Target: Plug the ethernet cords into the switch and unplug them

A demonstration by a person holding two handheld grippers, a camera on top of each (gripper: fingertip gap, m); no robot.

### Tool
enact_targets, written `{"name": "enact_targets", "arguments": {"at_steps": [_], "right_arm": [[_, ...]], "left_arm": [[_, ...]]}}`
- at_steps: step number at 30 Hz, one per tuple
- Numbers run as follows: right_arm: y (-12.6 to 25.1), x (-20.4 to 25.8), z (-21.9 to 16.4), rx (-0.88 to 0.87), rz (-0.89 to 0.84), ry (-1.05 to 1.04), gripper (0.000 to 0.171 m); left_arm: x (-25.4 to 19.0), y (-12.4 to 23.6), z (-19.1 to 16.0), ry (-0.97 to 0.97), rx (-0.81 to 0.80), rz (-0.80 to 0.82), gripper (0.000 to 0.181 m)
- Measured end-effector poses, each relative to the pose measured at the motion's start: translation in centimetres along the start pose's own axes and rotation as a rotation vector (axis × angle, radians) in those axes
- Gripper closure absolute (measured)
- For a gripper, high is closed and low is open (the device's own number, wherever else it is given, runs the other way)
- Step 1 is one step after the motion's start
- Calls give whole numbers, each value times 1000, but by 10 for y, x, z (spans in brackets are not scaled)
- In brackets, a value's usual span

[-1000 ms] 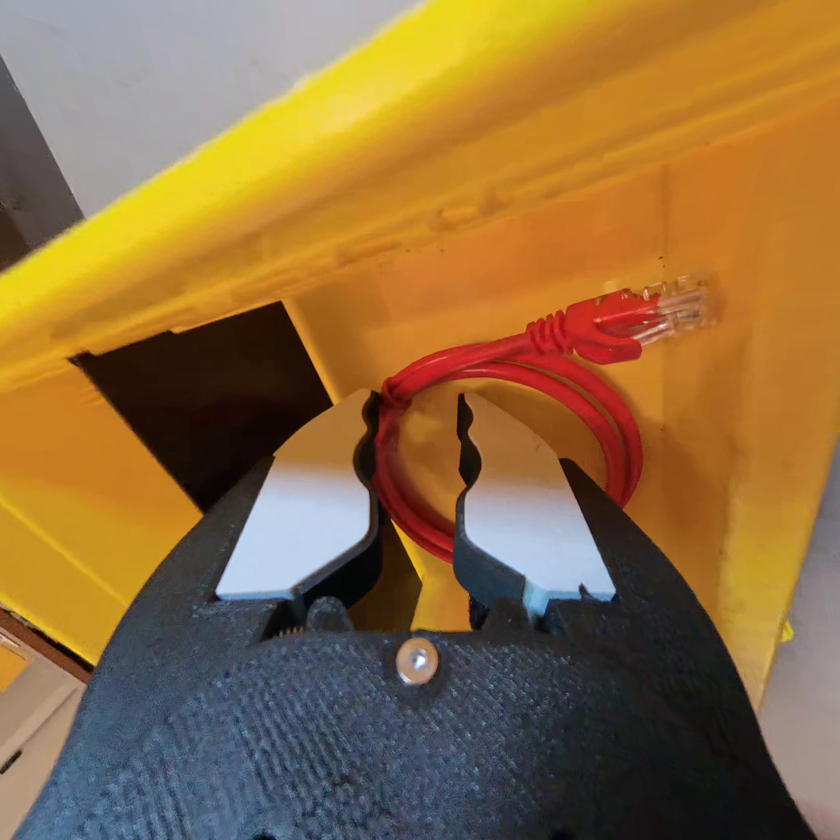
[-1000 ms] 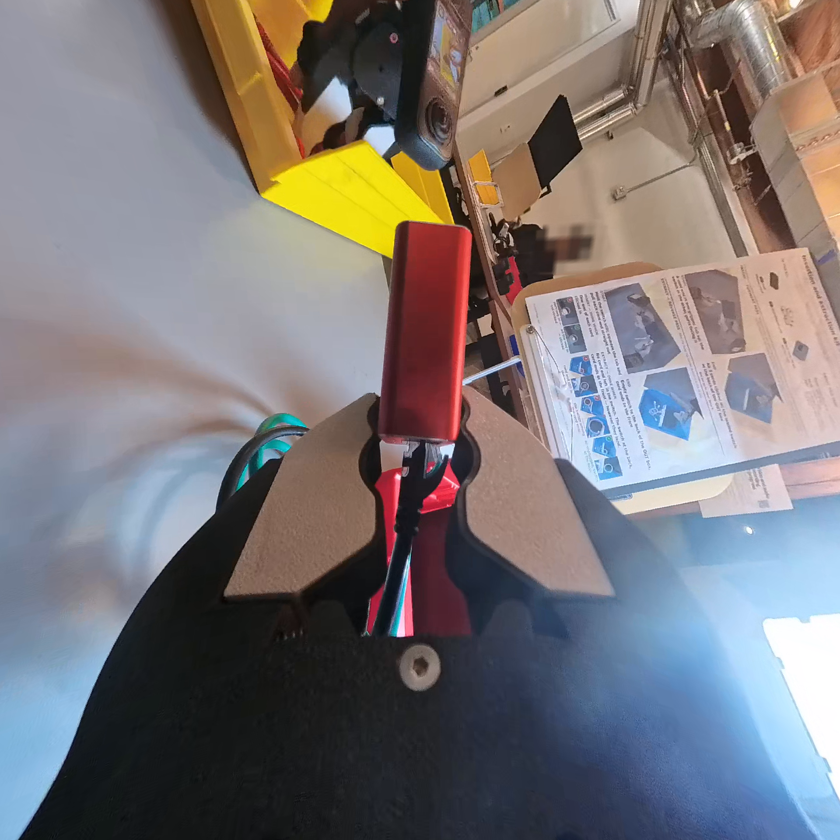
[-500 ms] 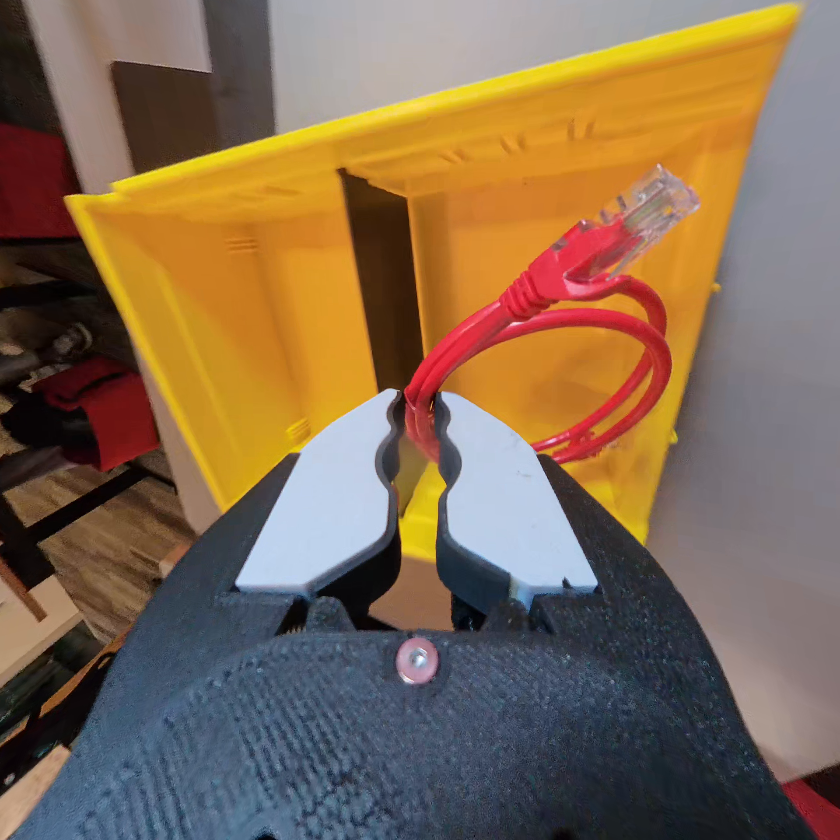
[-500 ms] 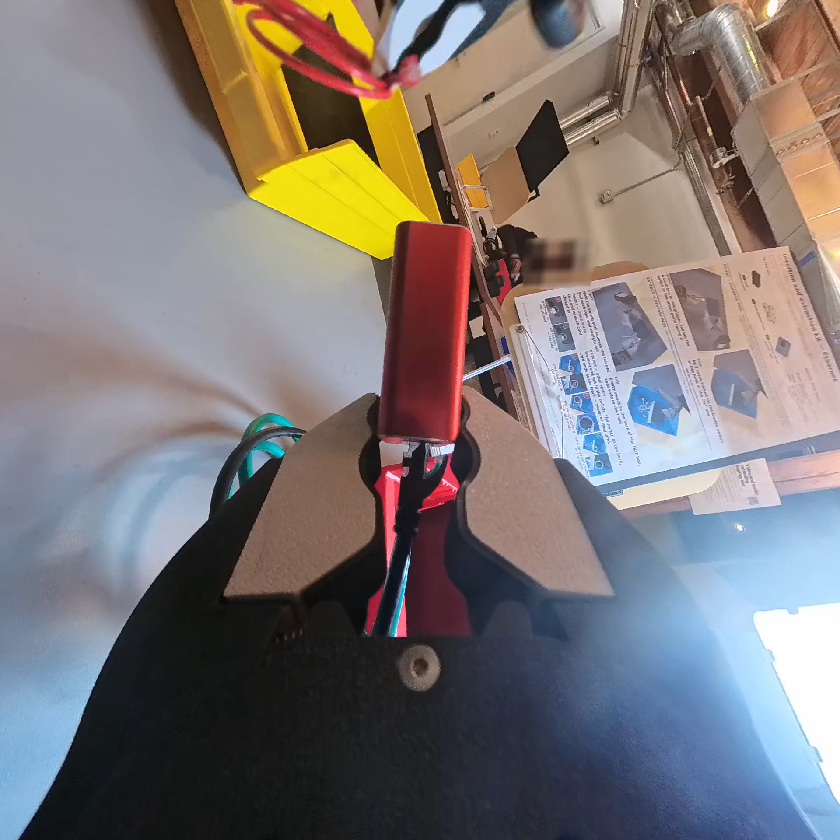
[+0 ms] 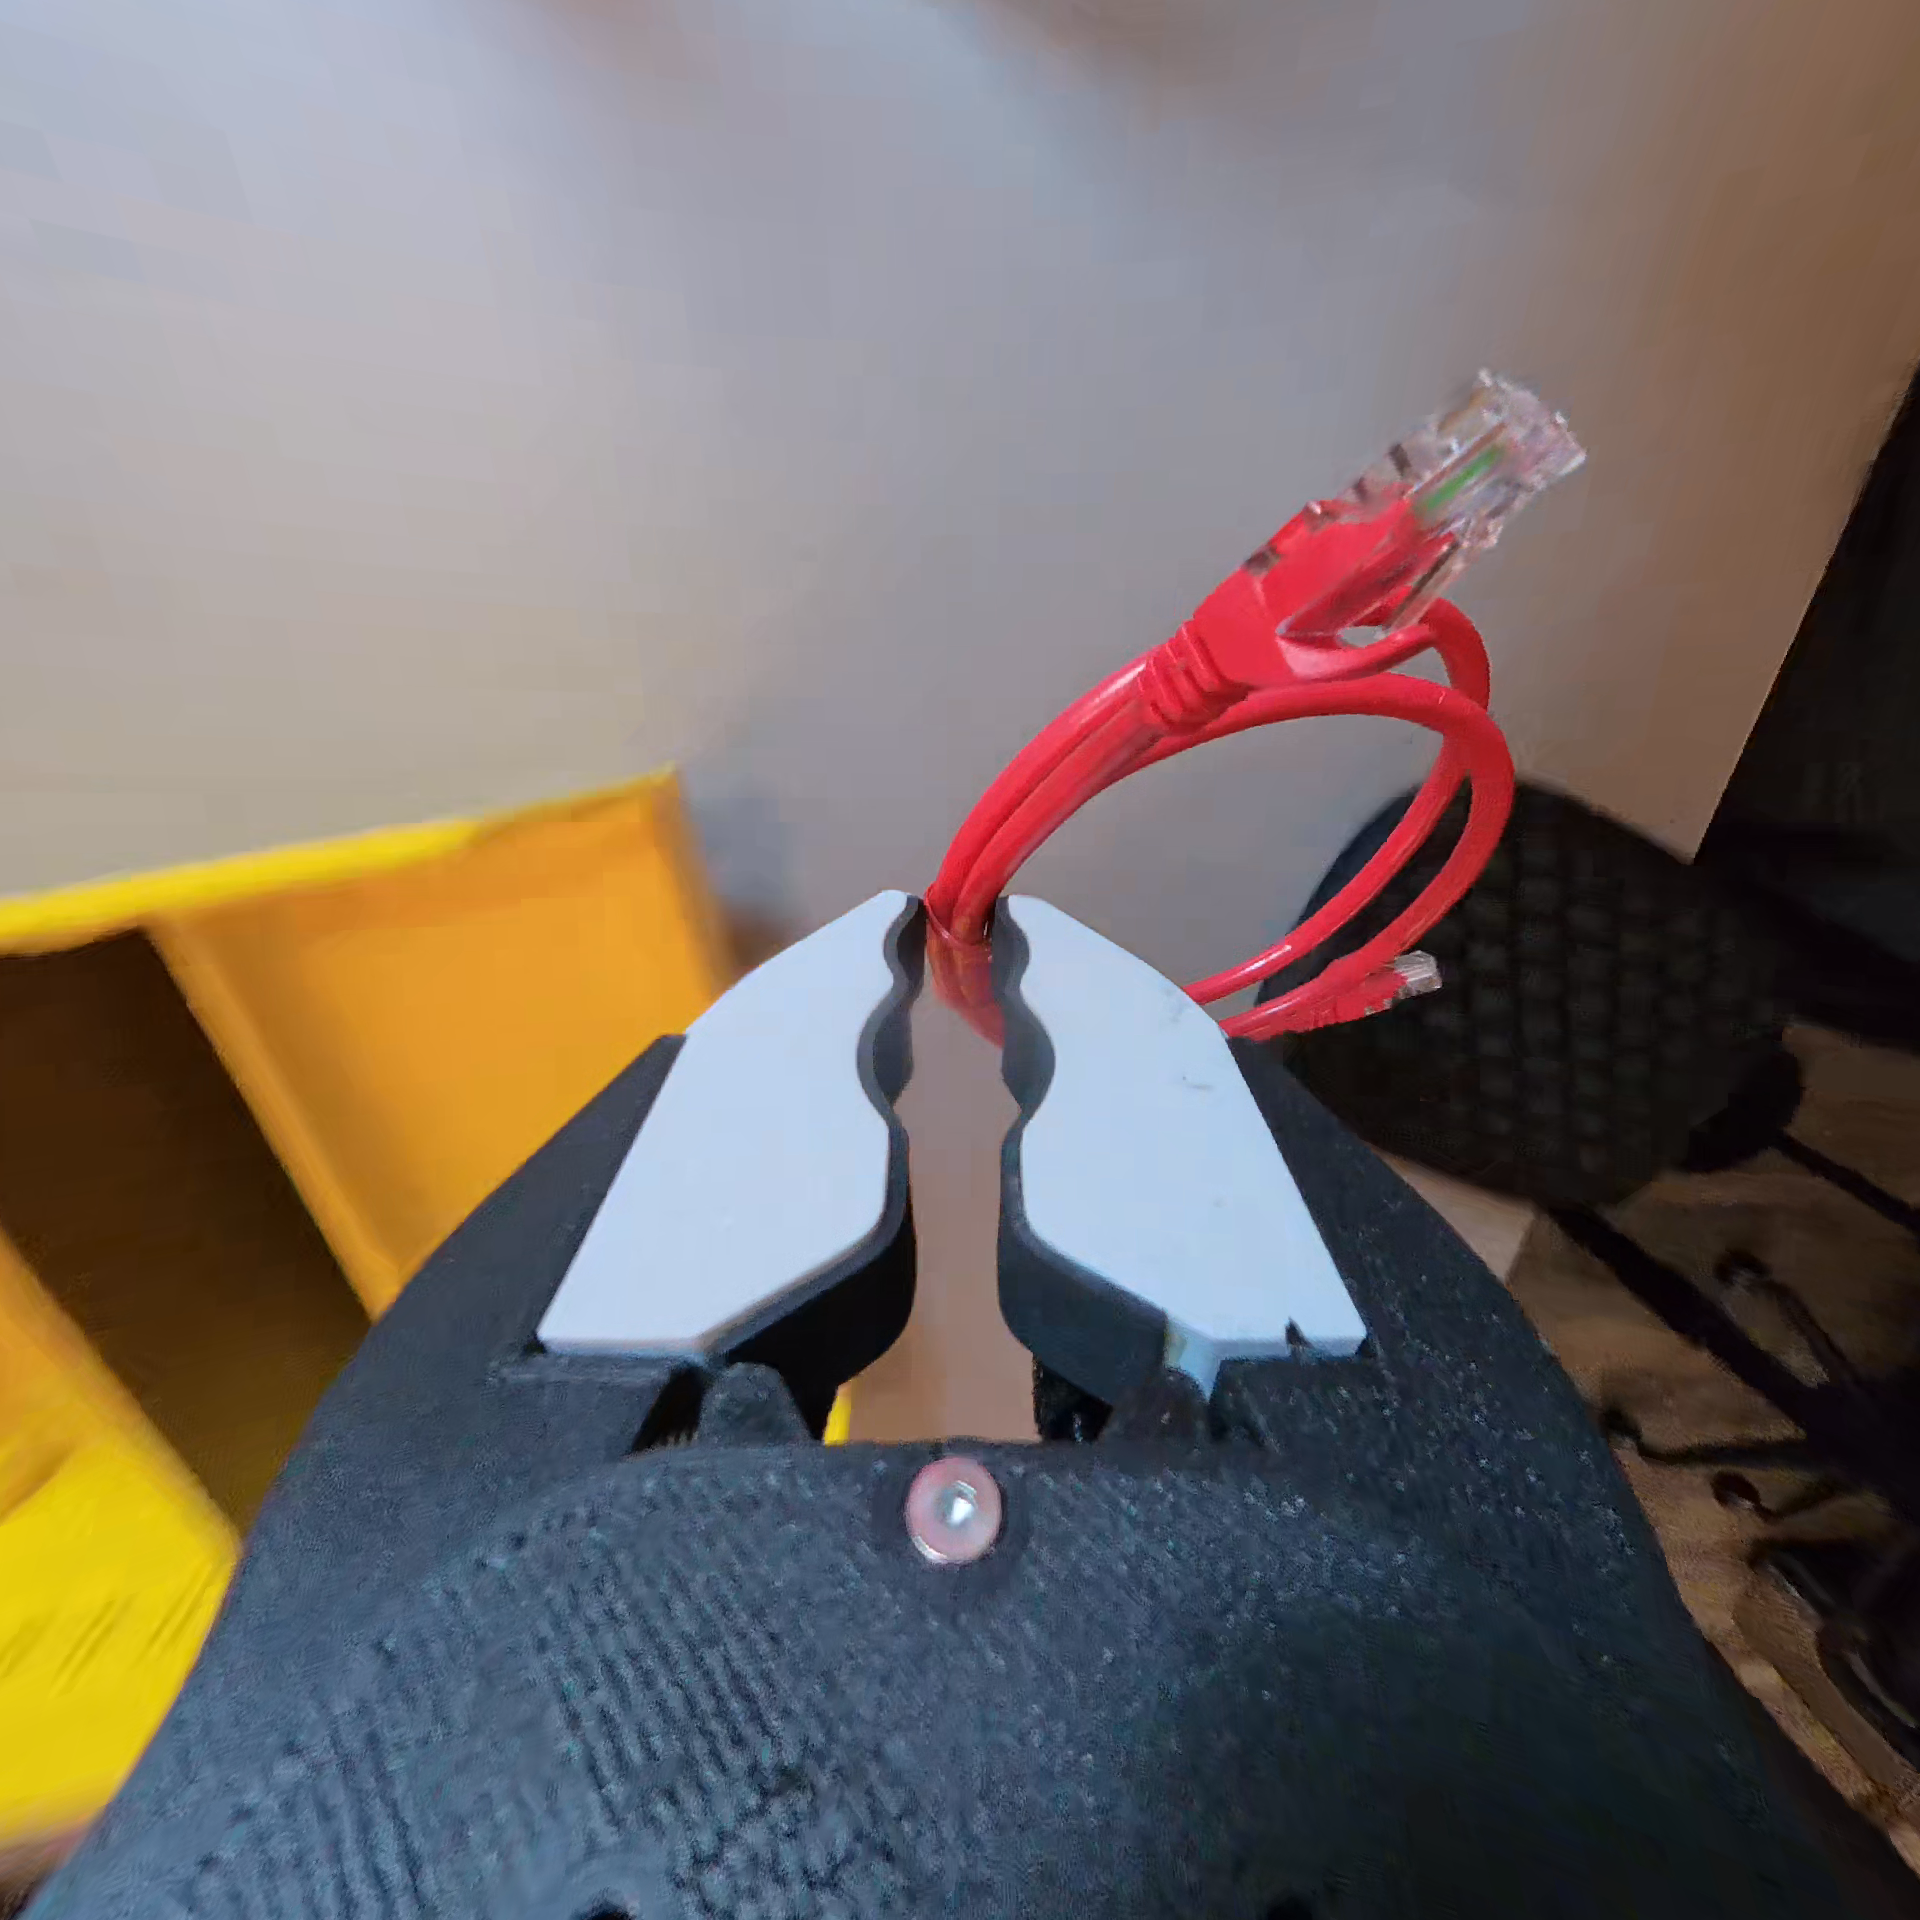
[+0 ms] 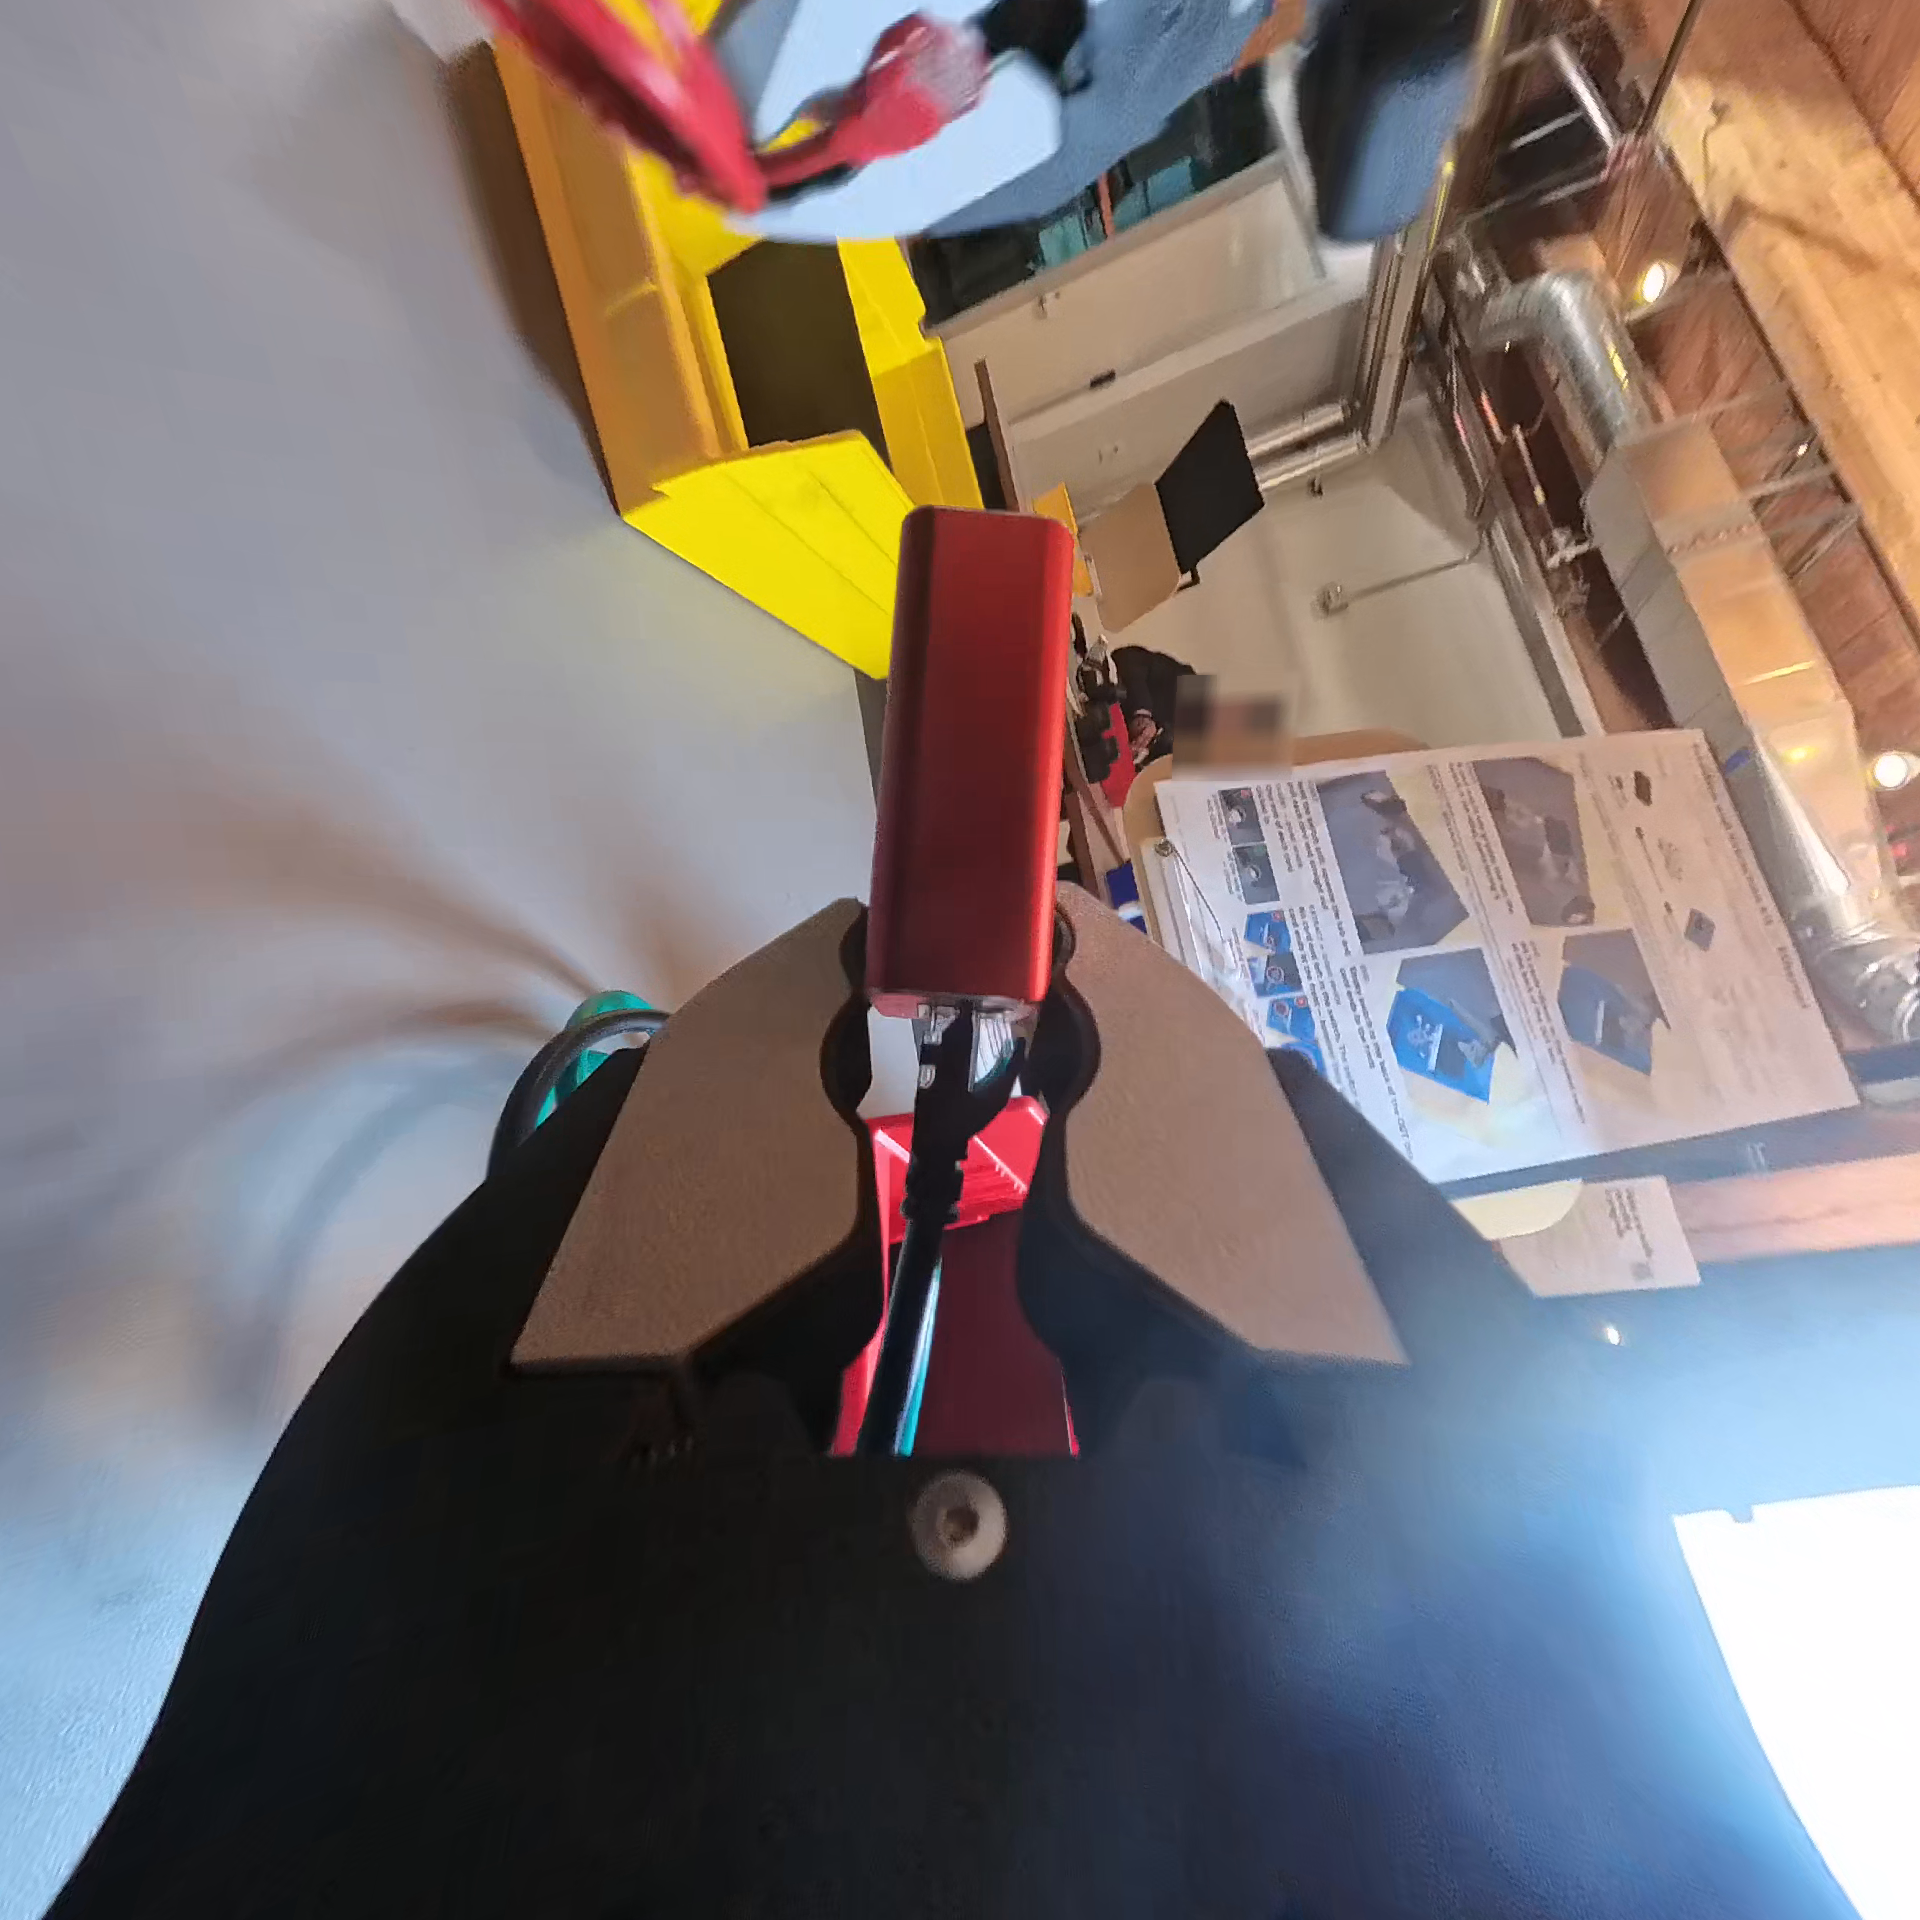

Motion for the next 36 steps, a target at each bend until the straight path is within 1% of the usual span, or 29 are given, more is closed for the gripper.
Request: {"name": "enact_targets", "arguments": {"at_steps": [3,6,8,11,15,16,18,22,25,27,30,32,34,36], "right_arm": [[3,10,-2,-22,0,39,144],[6,20,-3,-29,9,64,144],[6,25,-4,-29,17,71,144],[5,29,-7,-22,25,77,144],[5,30,-12,-4,23,79,144],[5,30,-12,-4,20,74,144],[5,29,-13,0,17,70,144],[5,28,-13,1,13,67,144],[4,29,-13,3,15,67,144],[4,31,-13,8,19,69,144],[2,34,-14,12,27,73,144],[1,36,-15,14,33,78,144],[0,39,-16,21,43,94,144],[-2,43,-18,30,51,114,144]], "left_arm": [[-13,-54,21,4,-147,-58,169],[-18,-82,42,35,-307,-63,169],[-15,-88,54,50,-405,-23,171],[-13,-86,65,65,-522,45,171],[-12,-76,77,37,-627,185,163],[-15,-75,80,11,-649,192,161],[-26,-76,87,-56,-660,165,158],[-44,-90,95,-192,-595,83,155],[-42,-100,103,-259,-558,89,152],[-42,-104,109,-281,-569,79,152],[-43,-111,115,-288,-586,105,161],[-41,-112,117,-270,-603,165,169],[-34,-103,115,-211,-633,217,170],[-28,-90,109,-146,-654,215,170]]}}
Point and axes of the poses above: each gripper's, where its closed fingertips meet, y back along the fingers, z out of its top, x = y × z across the jaws, the point moved 3 cm from there along y, back along the fingers, and after that the axes turned 1 degree about z, right-handed, at the moved point
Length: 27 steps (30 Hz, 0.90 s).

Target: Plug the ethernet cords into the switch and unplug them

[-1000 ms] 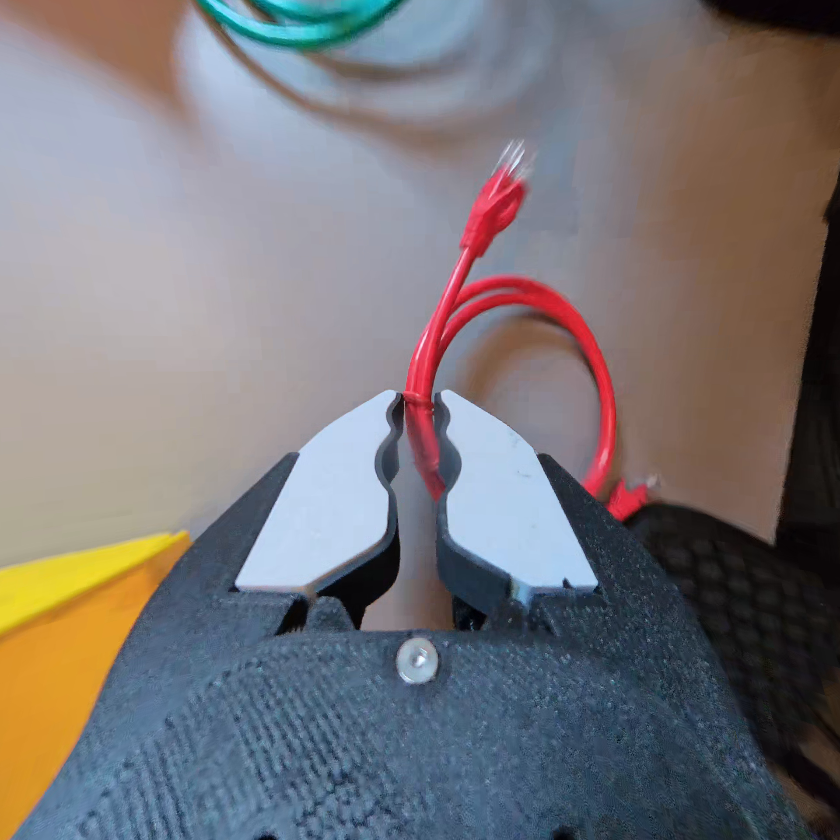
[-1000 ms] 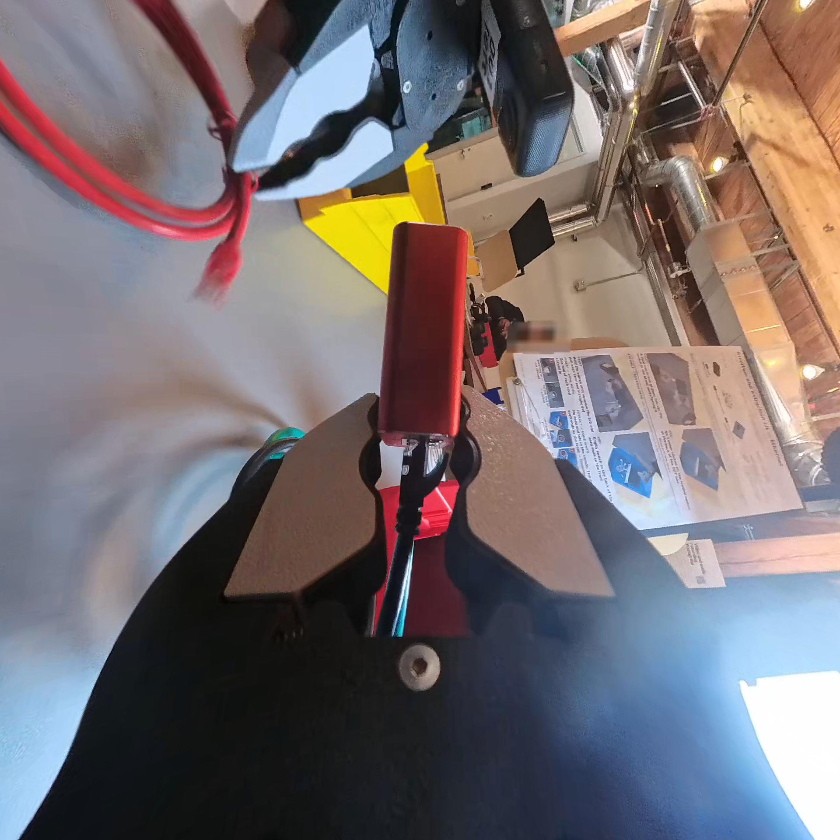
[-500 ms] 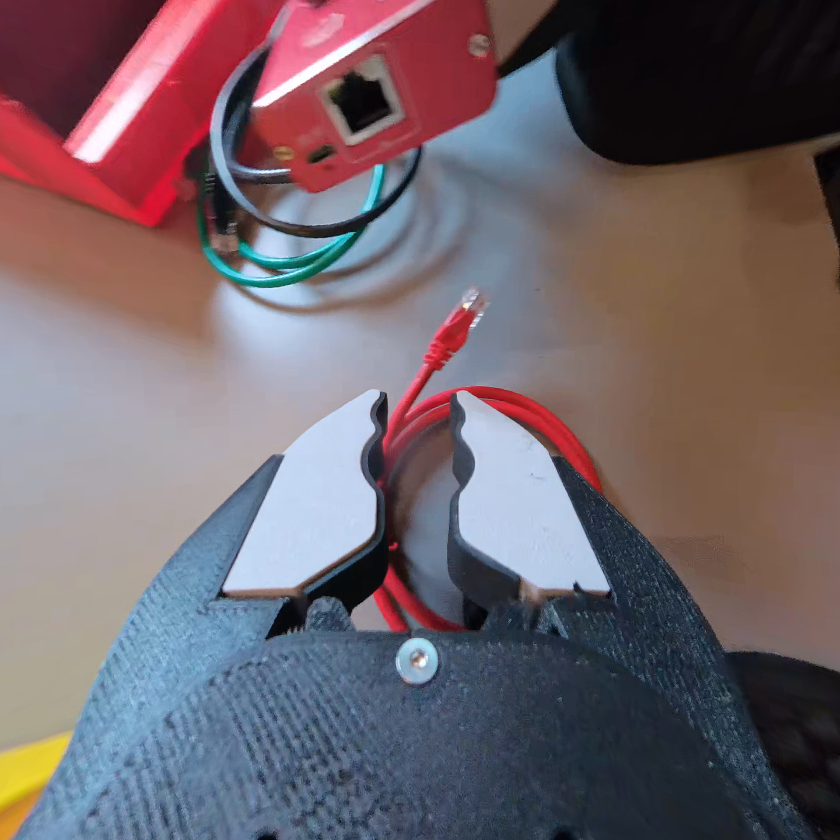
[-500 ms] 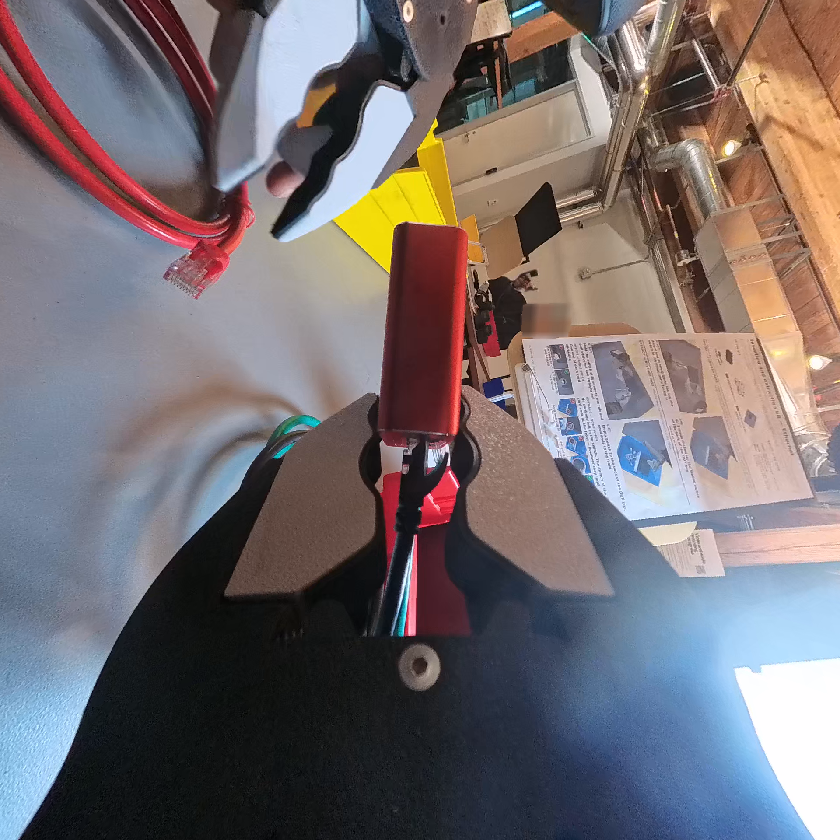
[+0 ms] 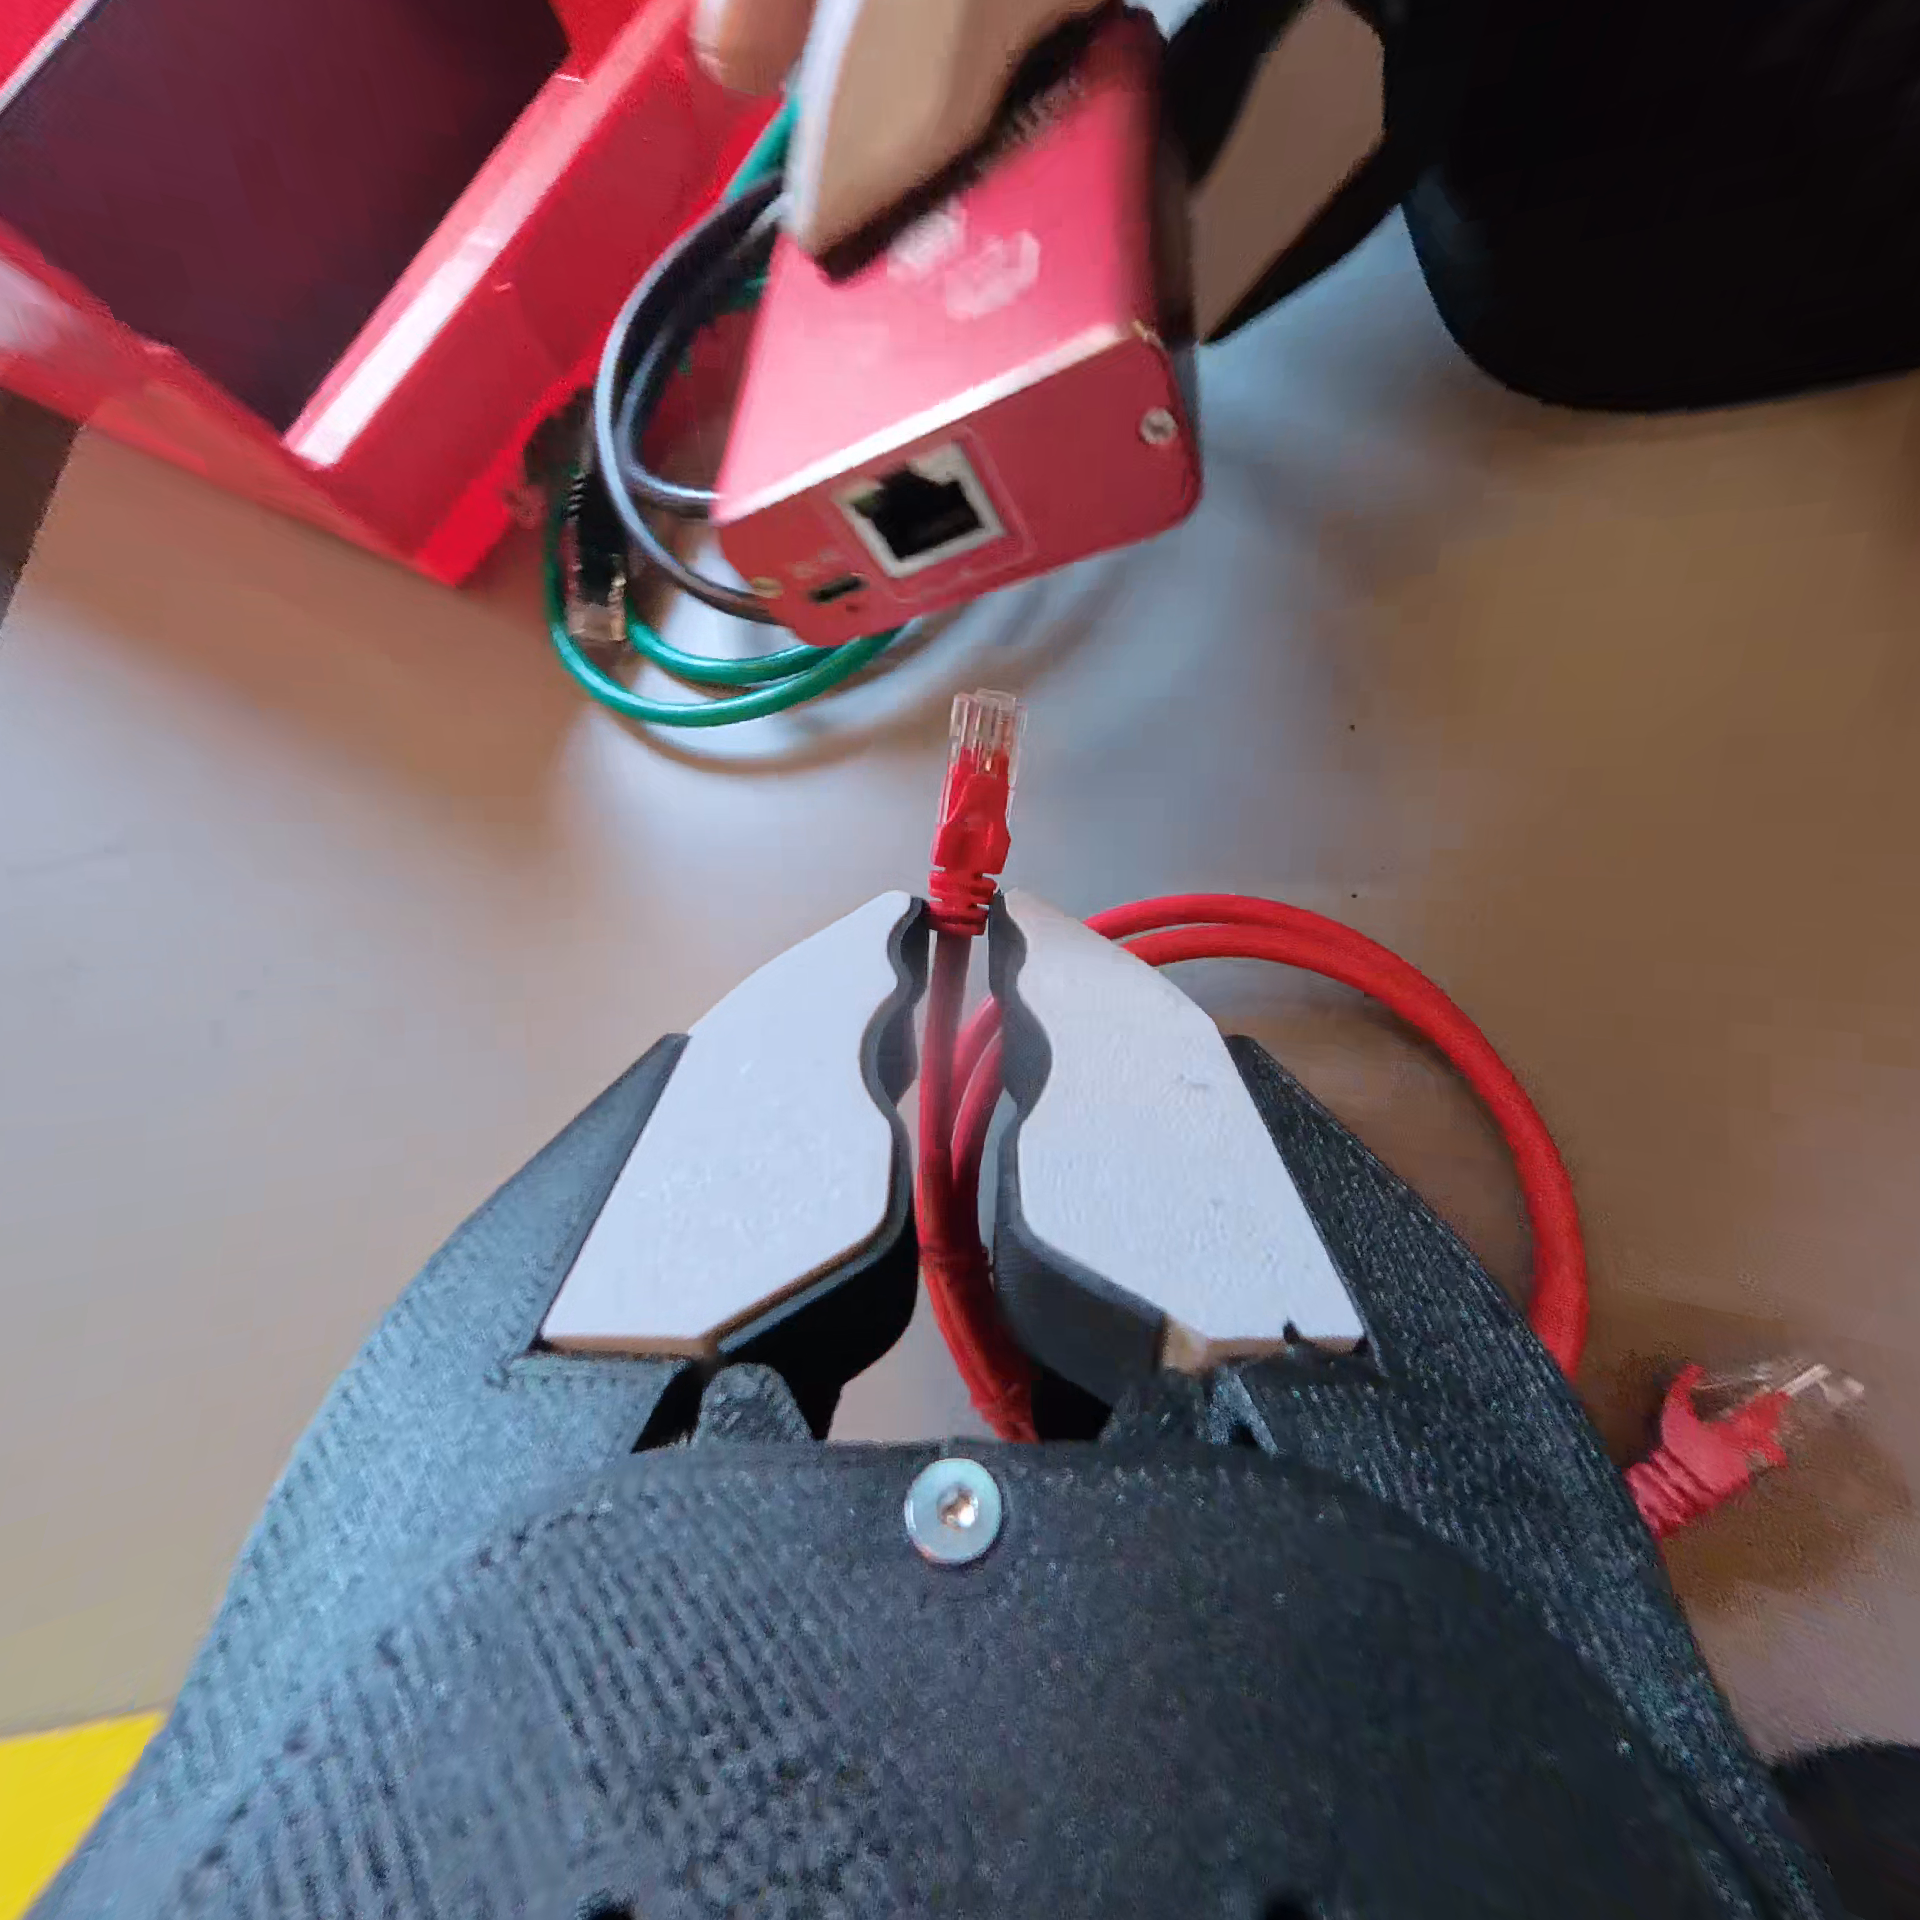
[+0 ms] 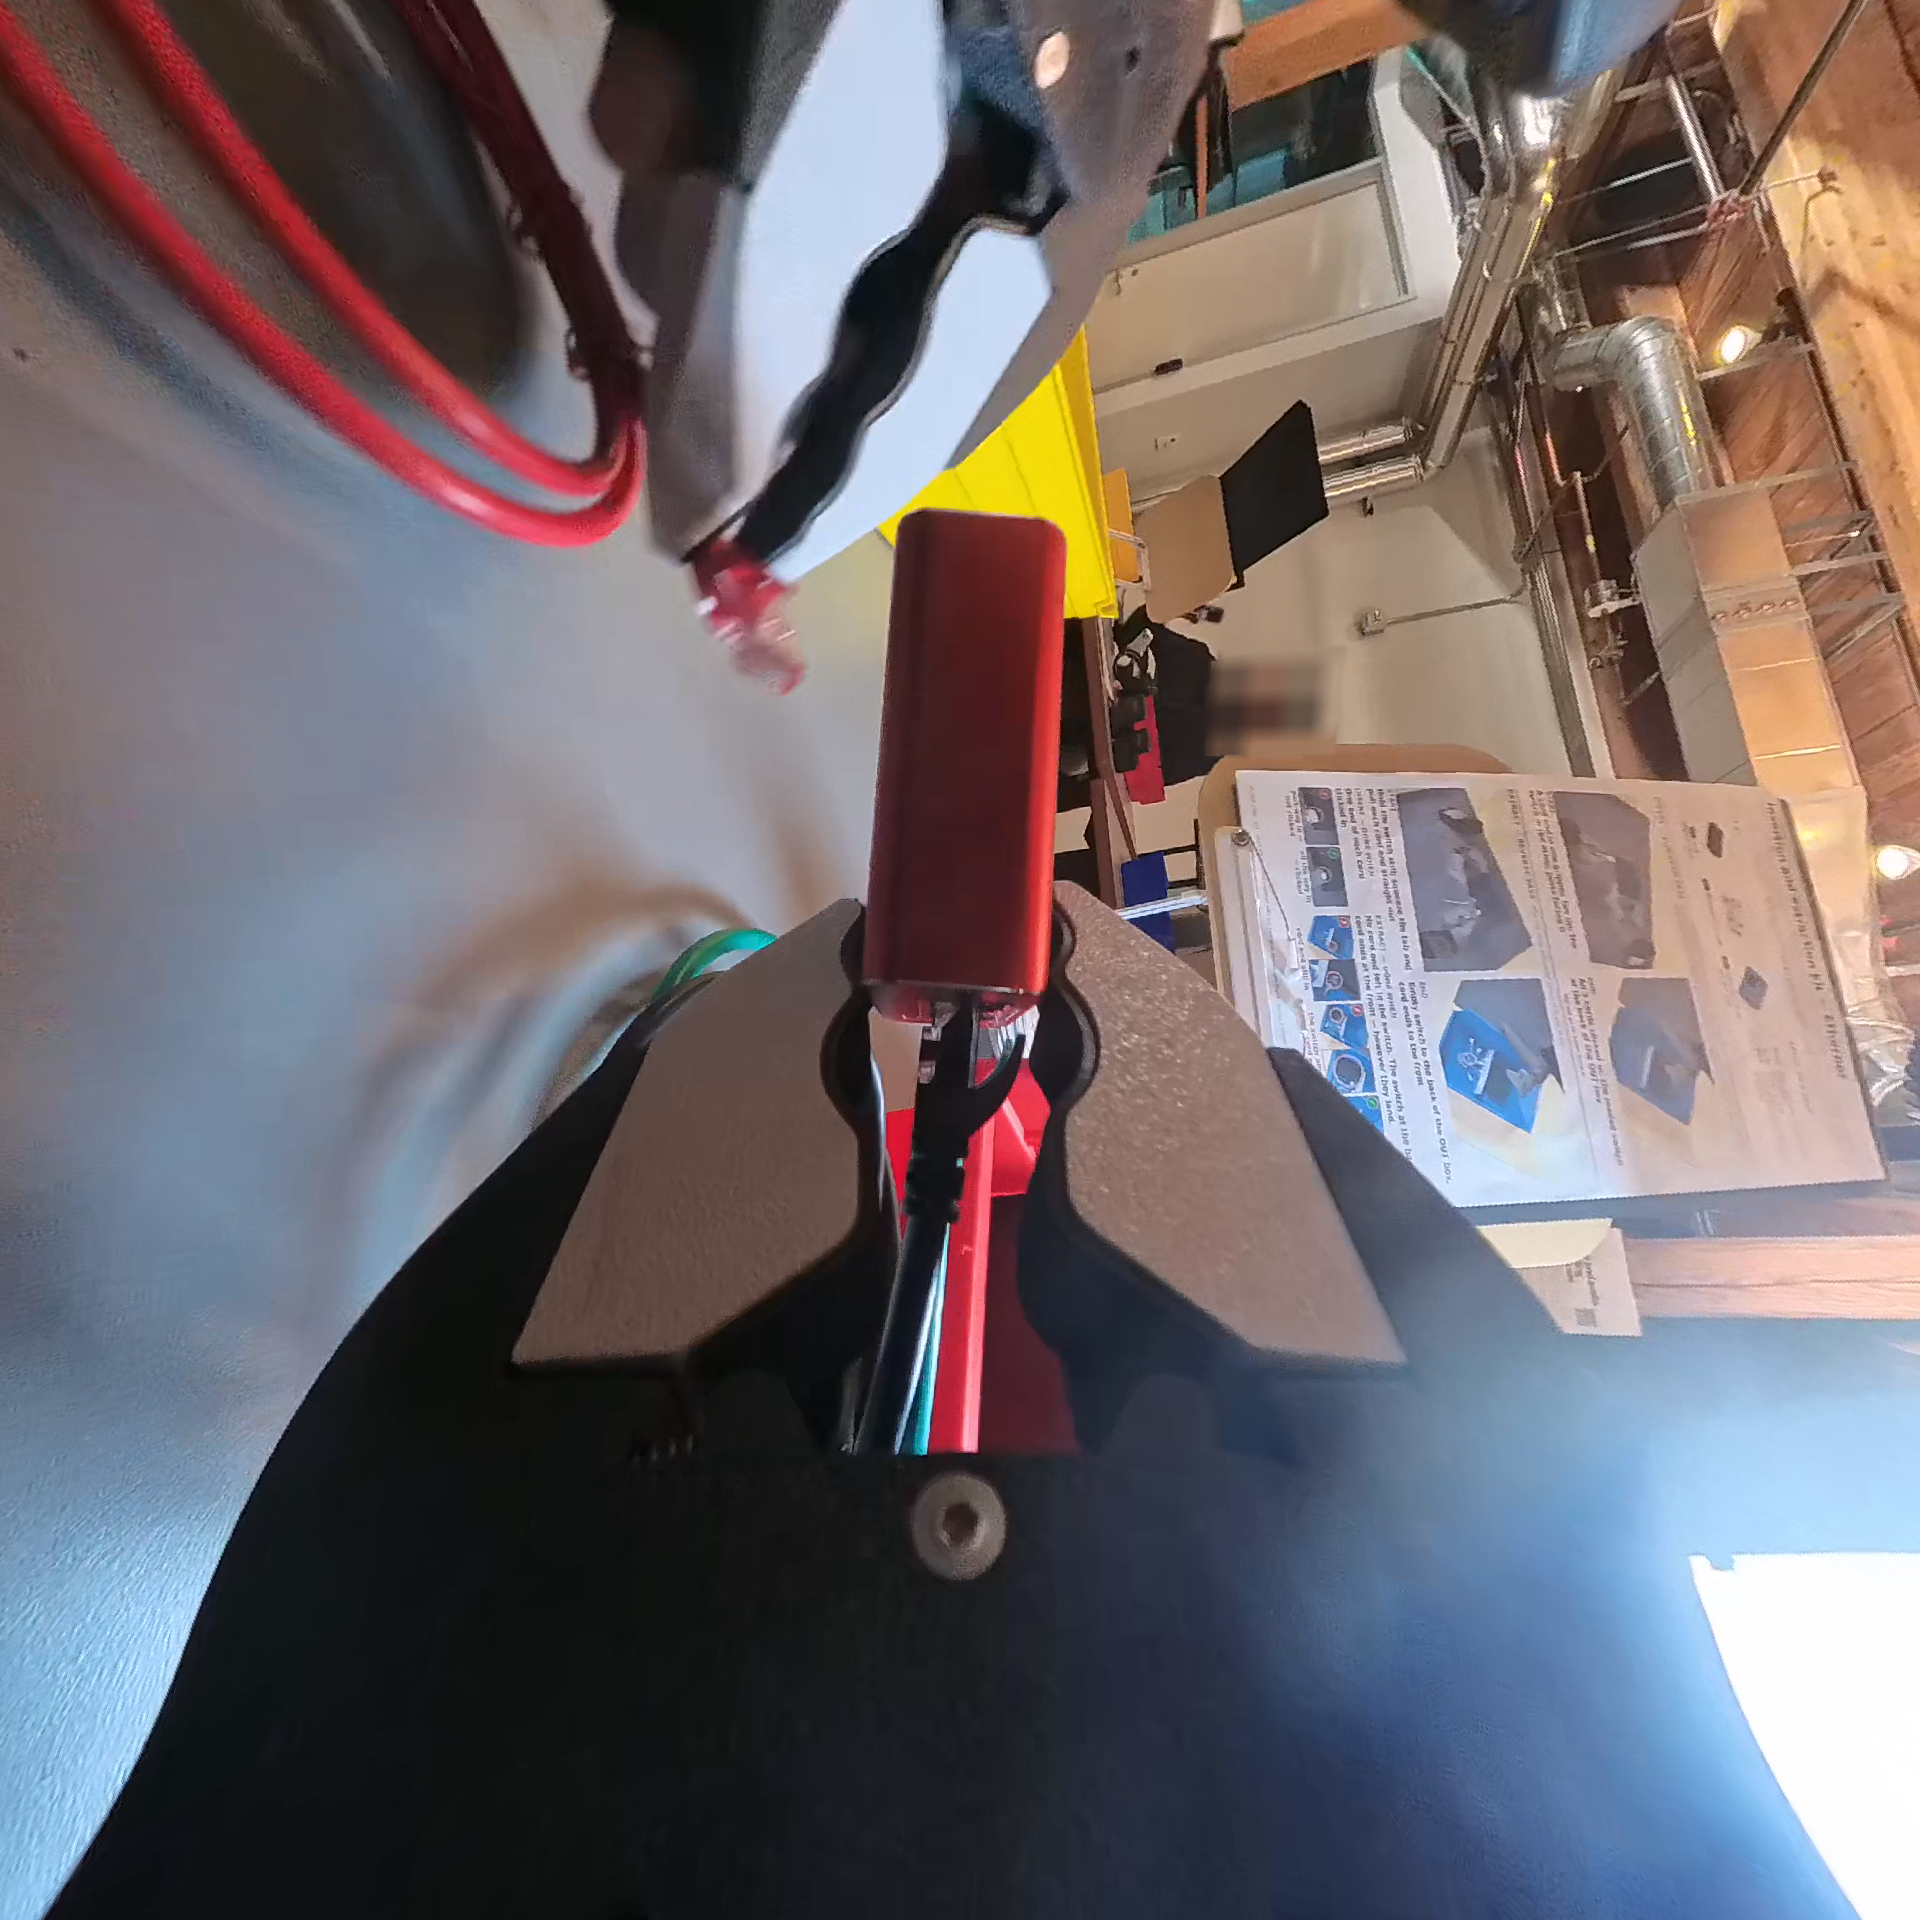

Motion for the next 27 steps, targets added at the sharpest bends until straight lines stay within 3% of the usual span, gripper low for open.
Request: {"name": "enact_targets", "arguments": {"at_steps": [5,11,22,27], "right_arm": [[-5,11,2,8,28,81,144],[-12,31,17,-10,84,199,144],[-18,46,26,-36,125,323,145],[-9,34,36,-88,113,395,145]], "left_arm": [[-4,22,-2,165,-4,-119,171],[-16,18,-15,265,86,-227,171],[-27,17,-26,333,267,-284,171],[-35,25,-12,294,223,-343,171]]}}
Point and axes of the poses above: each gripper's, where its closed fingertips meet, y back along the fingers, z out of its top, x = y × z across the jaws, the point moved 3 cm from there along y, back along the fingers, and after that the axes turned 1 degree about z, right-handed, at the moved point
